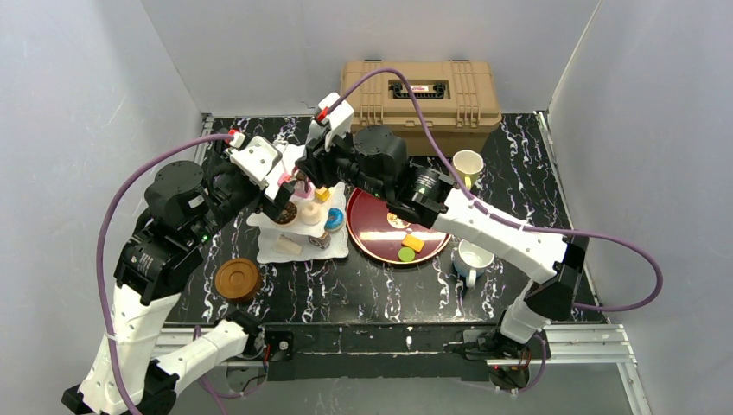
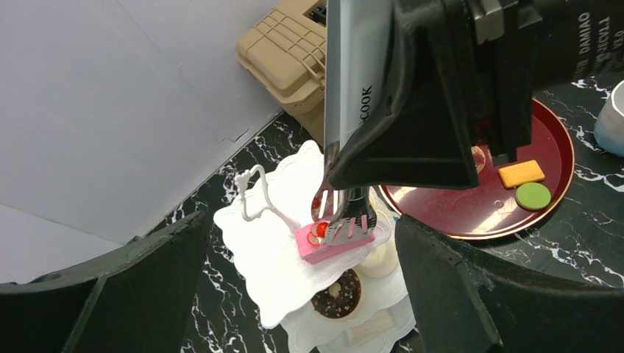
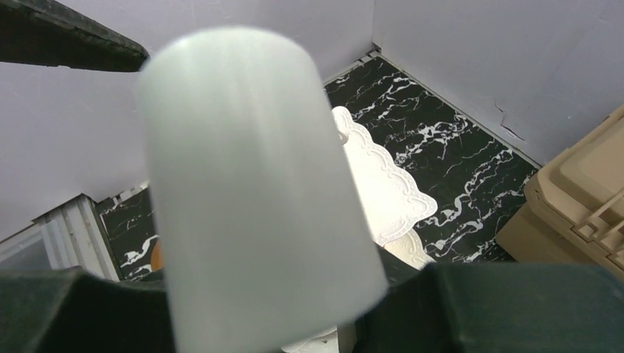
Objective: Serve the afternoon tea
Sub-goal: Place the desert on the desert table.
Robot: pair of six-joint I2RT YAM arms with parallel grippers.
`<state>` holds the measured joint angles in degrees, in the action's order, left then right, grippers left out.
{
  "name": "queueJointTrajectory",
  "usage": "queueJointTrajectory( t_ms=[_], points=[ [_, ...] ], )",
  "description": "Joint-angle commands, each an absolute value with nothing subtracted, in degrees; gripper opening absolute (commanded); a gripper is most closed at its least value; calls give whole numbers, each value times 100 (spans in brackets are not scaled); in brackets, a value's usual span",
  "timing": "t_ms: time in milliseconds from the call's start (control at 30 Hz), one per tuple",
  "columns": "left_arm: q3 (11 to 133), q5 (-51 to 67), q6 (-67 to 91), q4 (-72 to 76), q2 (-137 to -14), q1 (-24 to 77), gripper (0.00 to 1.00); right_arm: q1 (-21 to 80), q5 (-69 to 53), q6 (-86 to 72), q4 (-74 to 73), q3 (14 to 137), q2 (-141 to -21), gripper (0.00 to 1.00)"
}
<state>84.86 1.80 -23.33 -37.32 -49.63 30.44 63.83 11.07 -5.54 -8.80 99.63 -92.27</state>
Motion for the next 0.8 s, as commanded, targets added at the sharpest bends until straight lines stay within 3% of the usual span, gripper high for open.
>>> queueJointTrajectory(
  t_ms=[0, 267, 433, 767],
  points=[
    [8519, 229, -2272, -3660, -4916, 3032, 94, 6399, 1048, -325, -224, 10288, -9203, 10],
    [8442, 229, -2255, -3621, -4897, 3032, 94, 6398, 1042, -281, -100, 10281, -9255, 12],
    [8475, 224, -2268, -3638, -4898, 3037, 94, 6398, 1015, -333, -138, 10187, -9265, 18],
    [8495, 246, -2262, -3647, -4915, 3037, 94, 6390, 1191, -387, -103, 10007, -9038, 47]
  ],
)
